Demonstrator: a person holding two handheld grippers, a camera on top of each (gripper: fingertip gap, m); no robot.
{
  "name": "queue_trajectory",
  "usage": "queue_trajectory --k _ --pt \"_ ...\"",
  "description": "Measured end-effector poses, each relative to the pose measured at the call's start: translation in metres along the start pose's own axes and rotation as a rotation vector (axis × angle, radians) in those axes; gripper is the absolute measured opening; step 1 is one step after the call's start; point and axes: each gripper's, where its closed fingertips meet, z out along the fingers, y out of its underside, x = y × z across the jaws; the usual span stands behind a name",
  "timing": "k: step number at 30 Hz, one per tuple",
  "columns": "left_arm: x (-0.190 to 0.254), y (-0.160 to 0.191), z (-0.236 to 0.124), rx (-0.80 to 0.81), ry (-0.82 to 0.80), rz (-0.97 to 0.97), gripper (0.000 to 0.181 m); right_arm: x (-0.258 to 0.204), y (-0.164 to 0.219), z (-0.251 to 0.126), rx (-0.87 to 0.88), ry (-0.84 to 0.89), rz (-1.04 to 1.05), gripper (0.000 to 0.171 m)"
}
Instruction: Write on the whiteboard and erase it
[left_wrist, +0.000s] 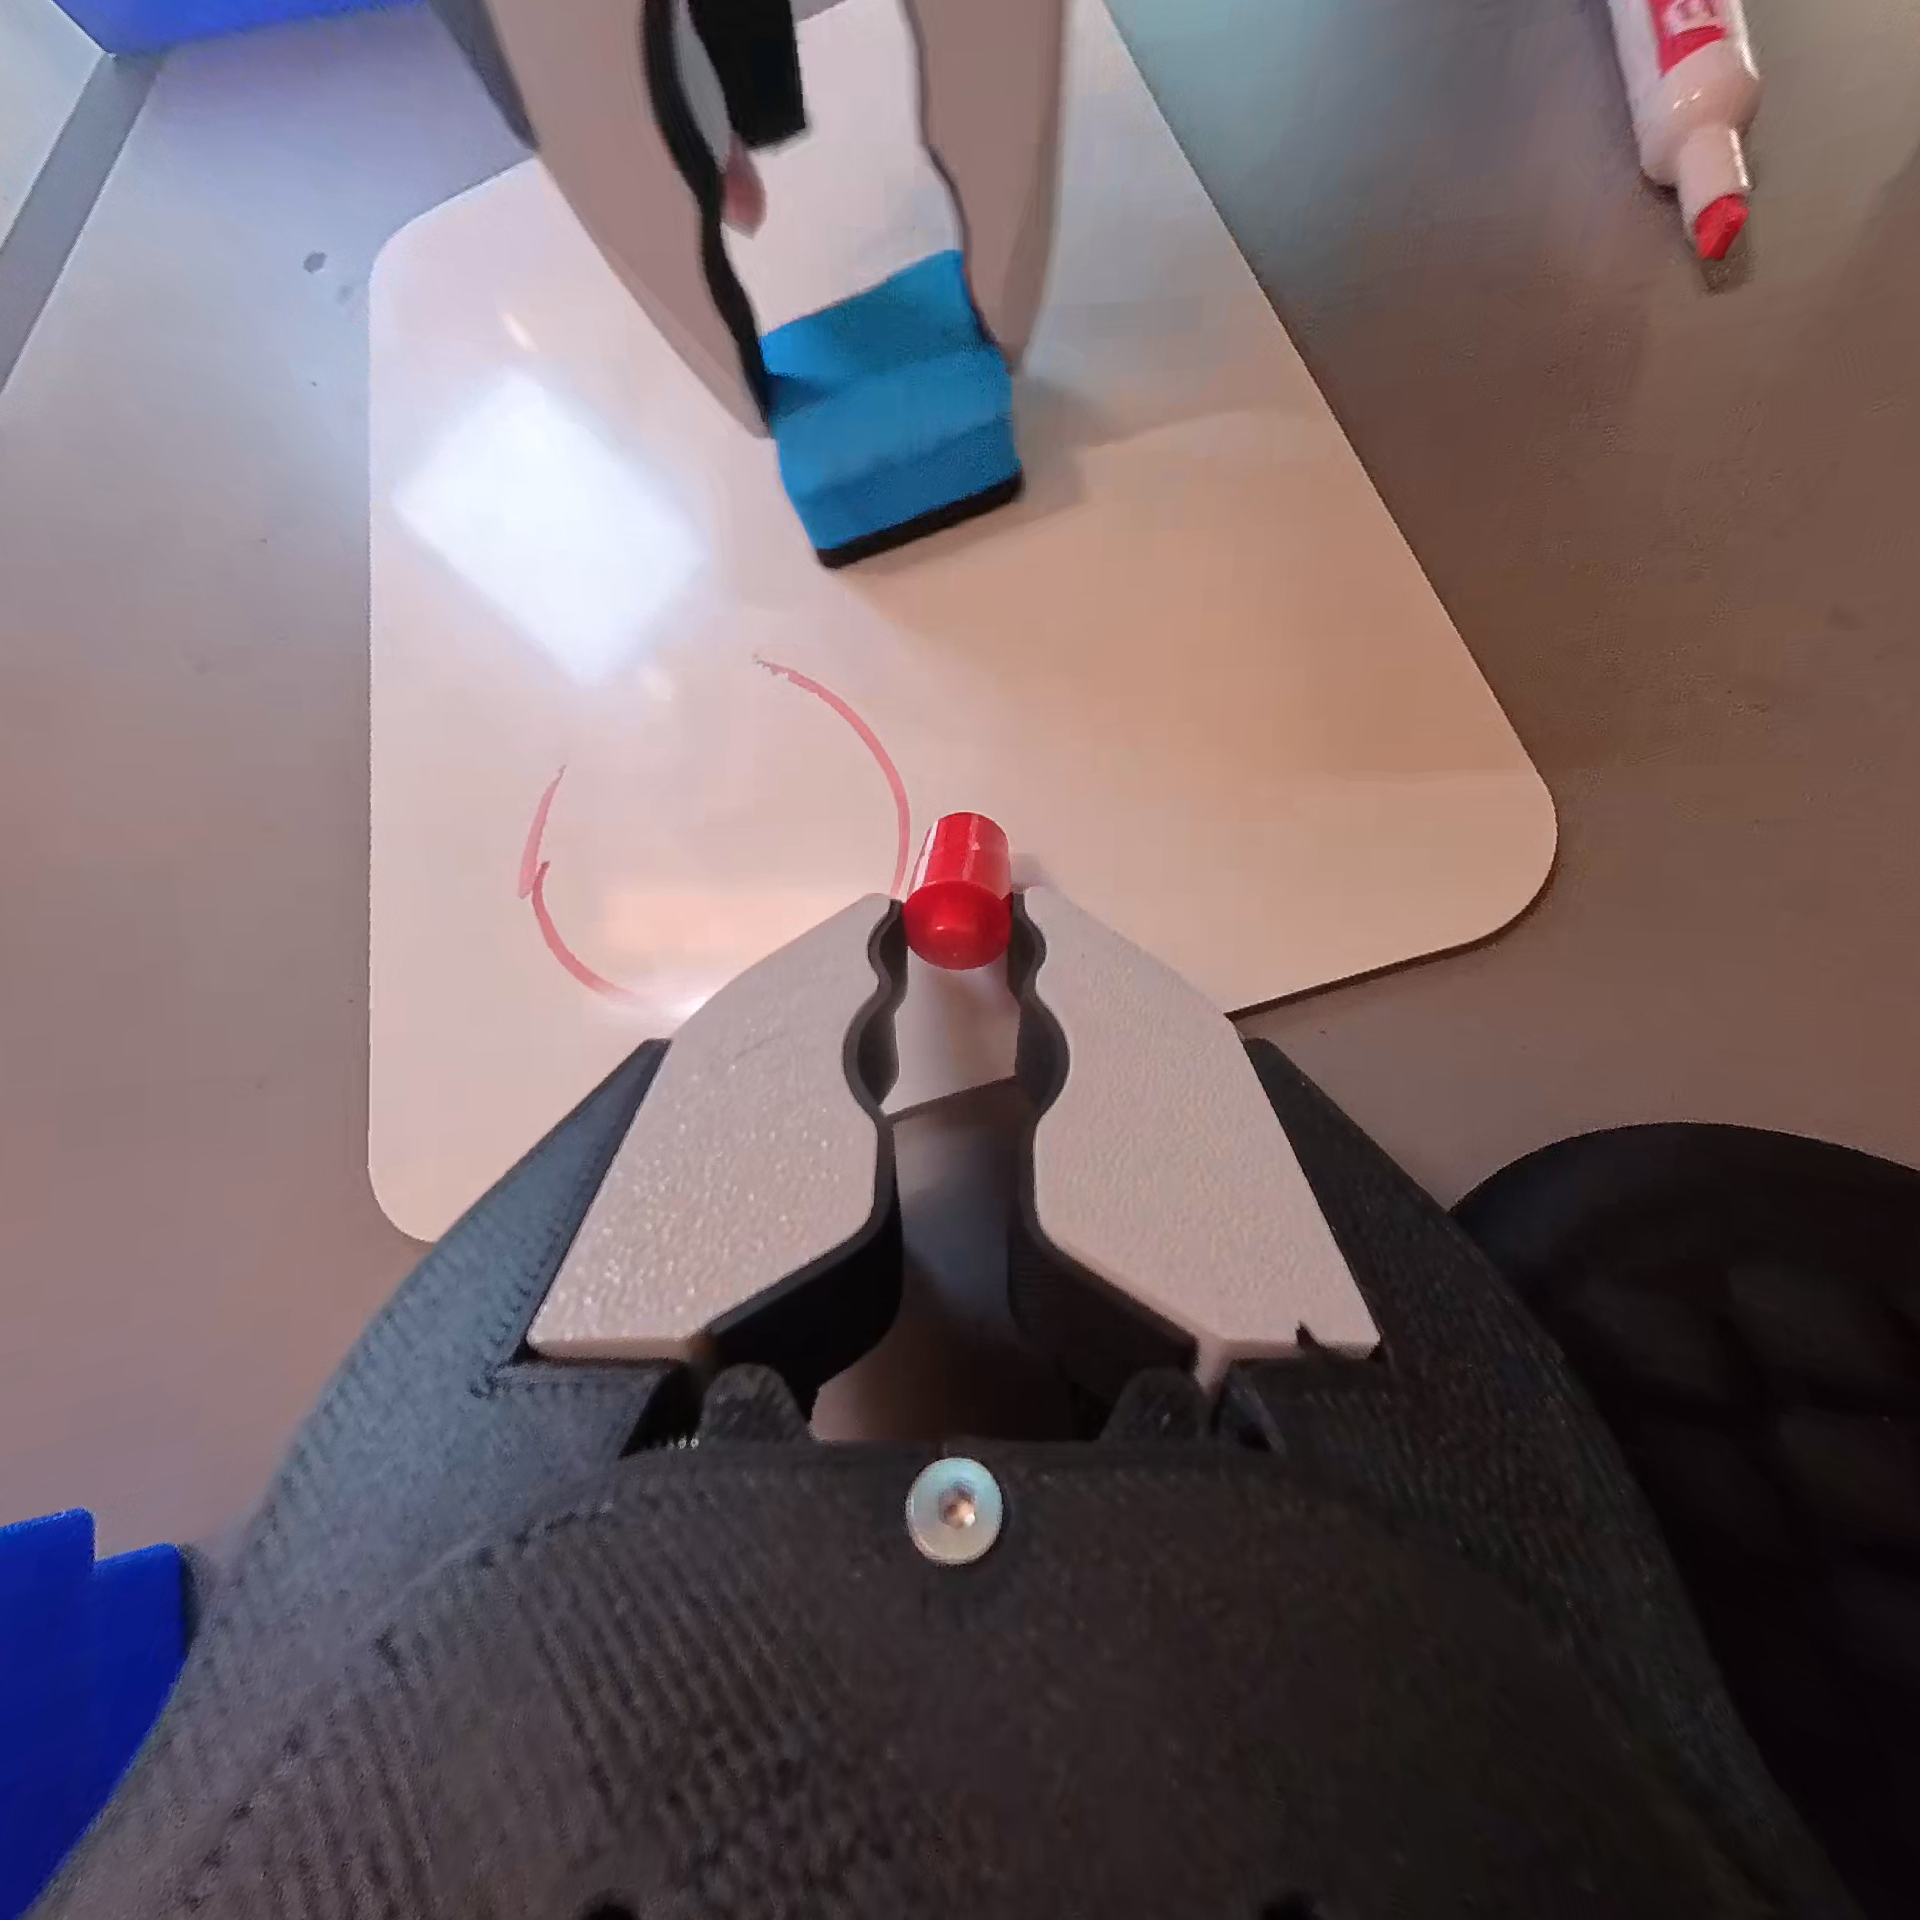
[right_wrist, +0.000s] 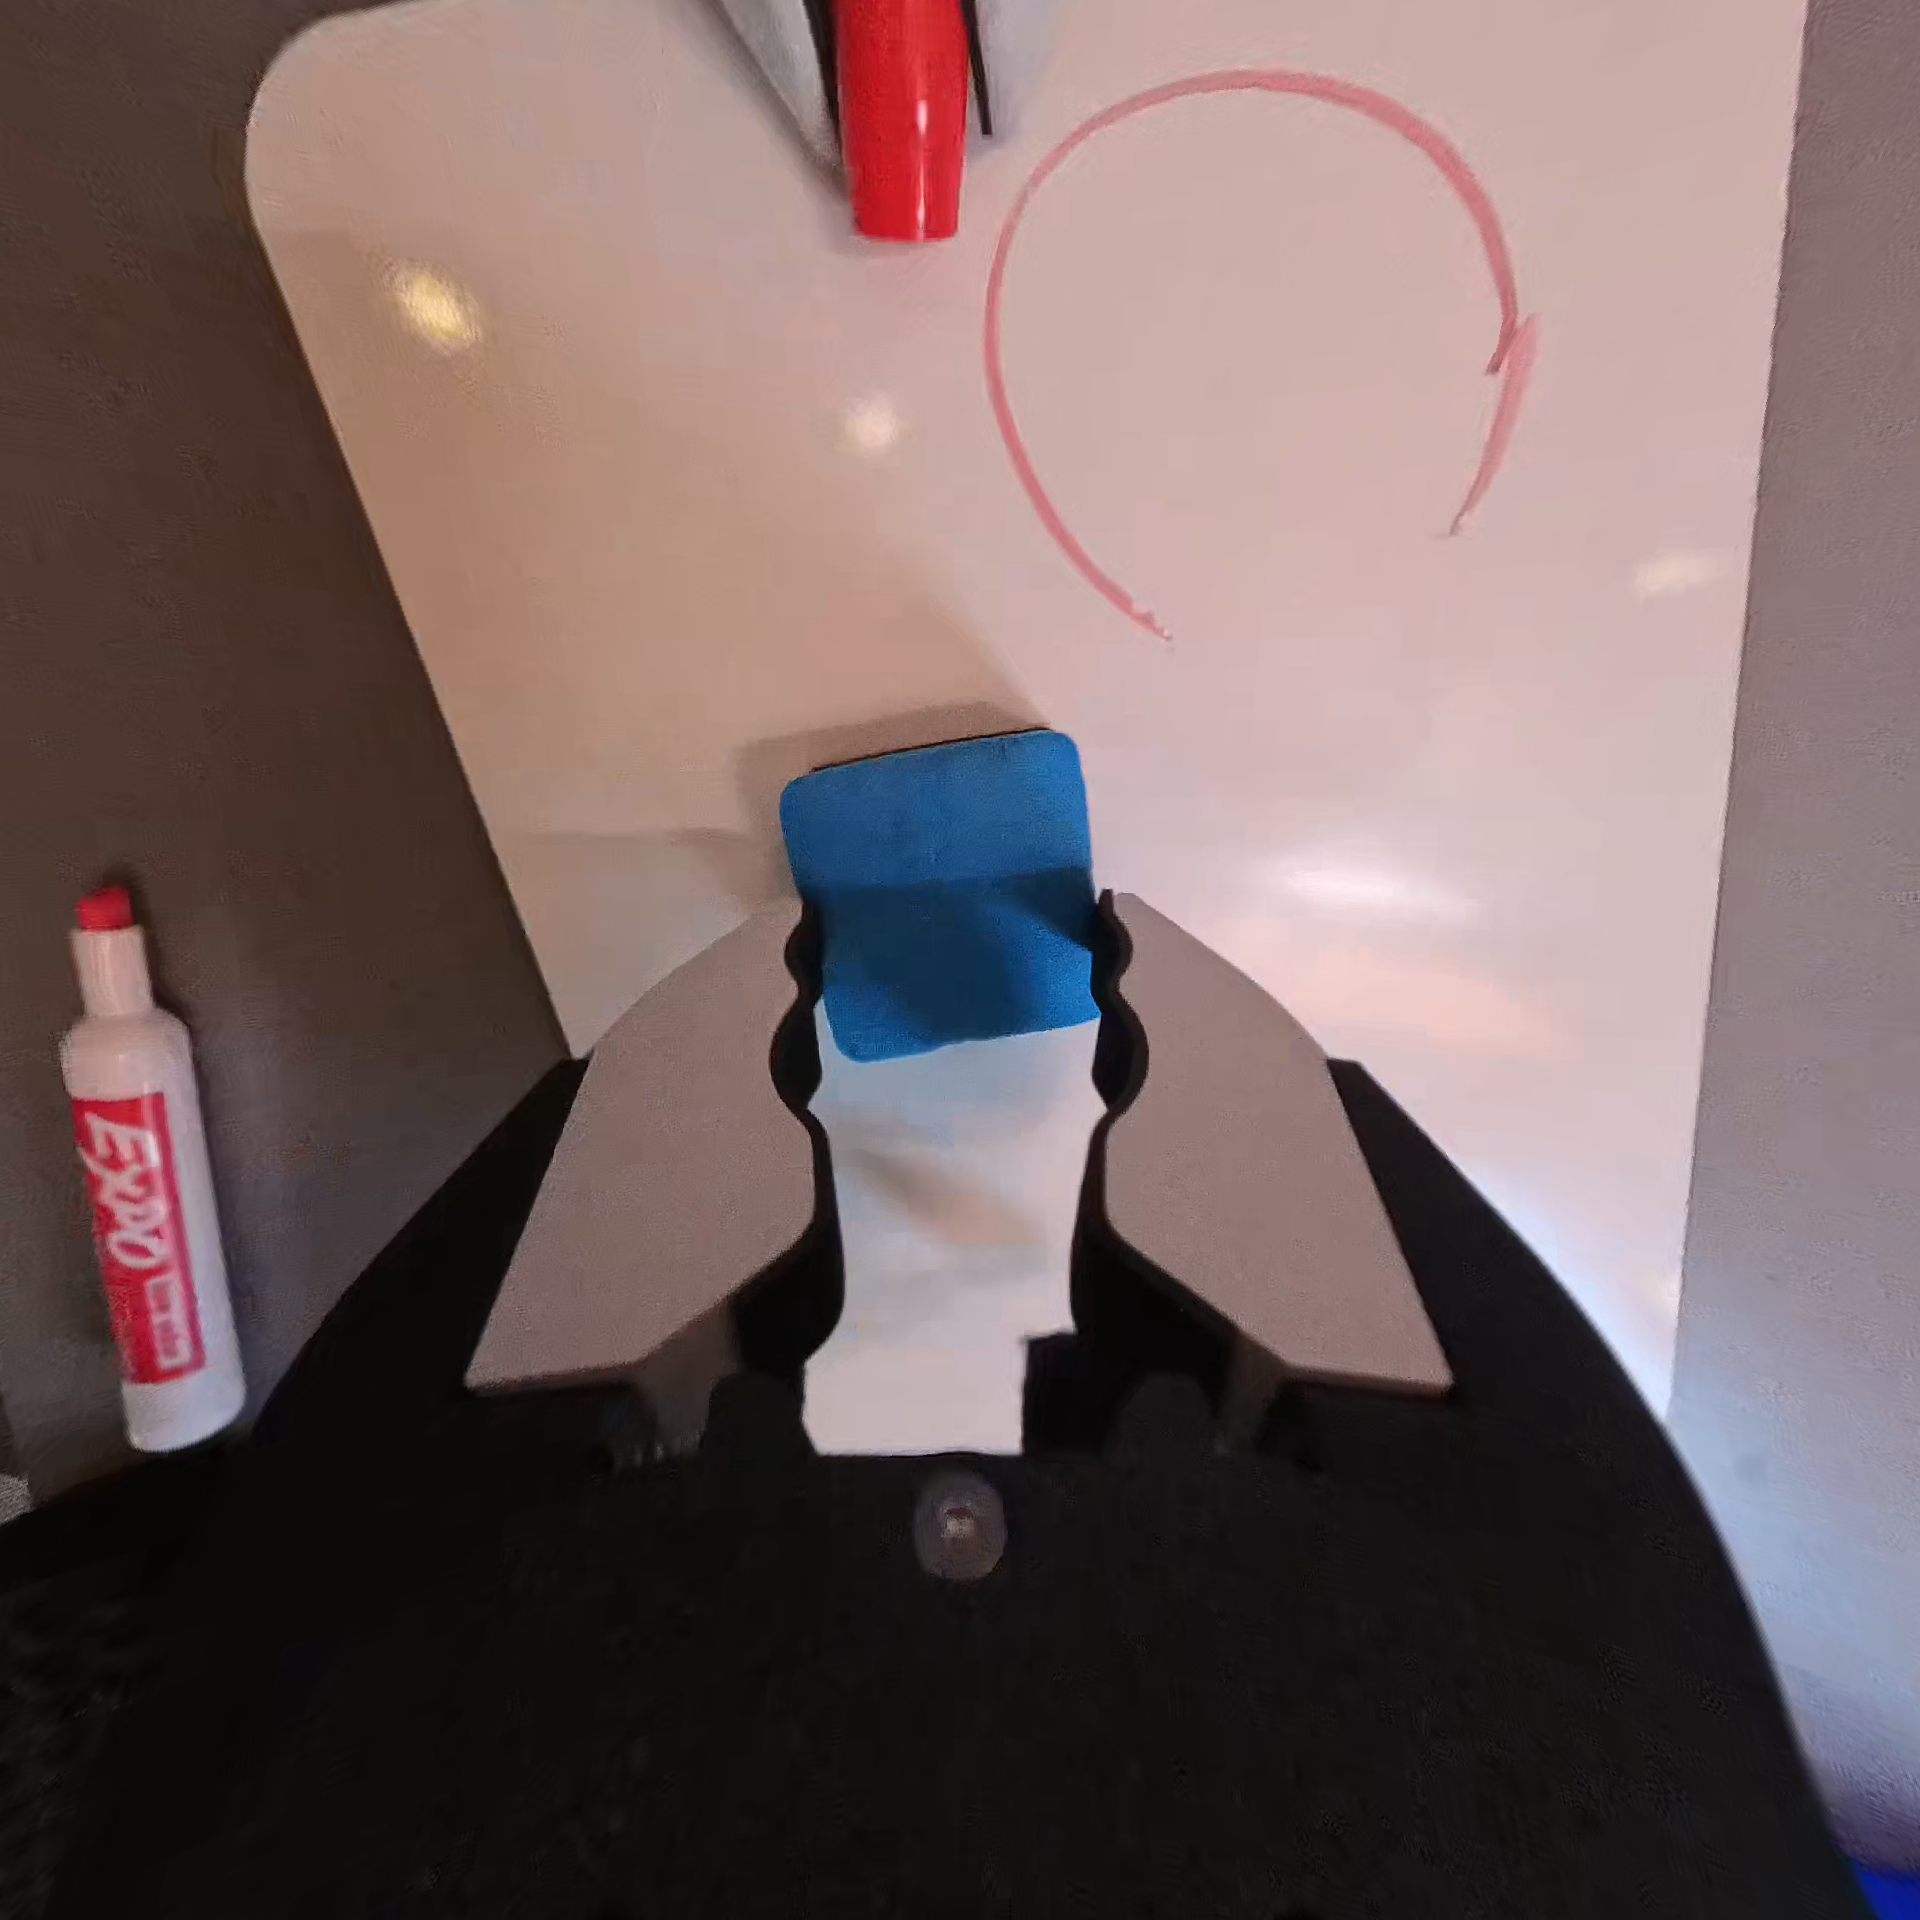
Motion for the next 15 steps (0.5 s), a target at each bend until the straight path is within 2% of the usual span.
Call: queue_trajectory --k 3,5,8,11,13,15 --pt "0.004 -0.002 0.001 0.007 0.021 0.016 0.019 0.045 0.014 -0.003 0.009 0.053 0.127 0.05" --pt "0.004 -0.003 0.002 0.01 0.028 0.013 0.019 0.071 0.002 0.001 0.038 0.076 0.171 0.05" --pt "0.005 -0.003 0.002 0.012 0.036 0.013 0.019 0.053 -0.044 0.014 0.087 0.036 0.027 0.051" --pt "0.005 -0.003 0.002 0.014 0.032 0.03 0.019 0.021 -0.043 0.013 0.009 -0.043 -0.164 0.051" --pt "0.005 -0.003 0.002 0.013 0.033 0.026 0.019 0.034 -0.032 0.01 -0.045 -0.055 -0.163 0.051" --pt "0.005 -0.003 0.002 0.014 0.036 0.022 0.019 0.072 -0.037 0.012 -0.05 -0.002 -0.056 0.051"
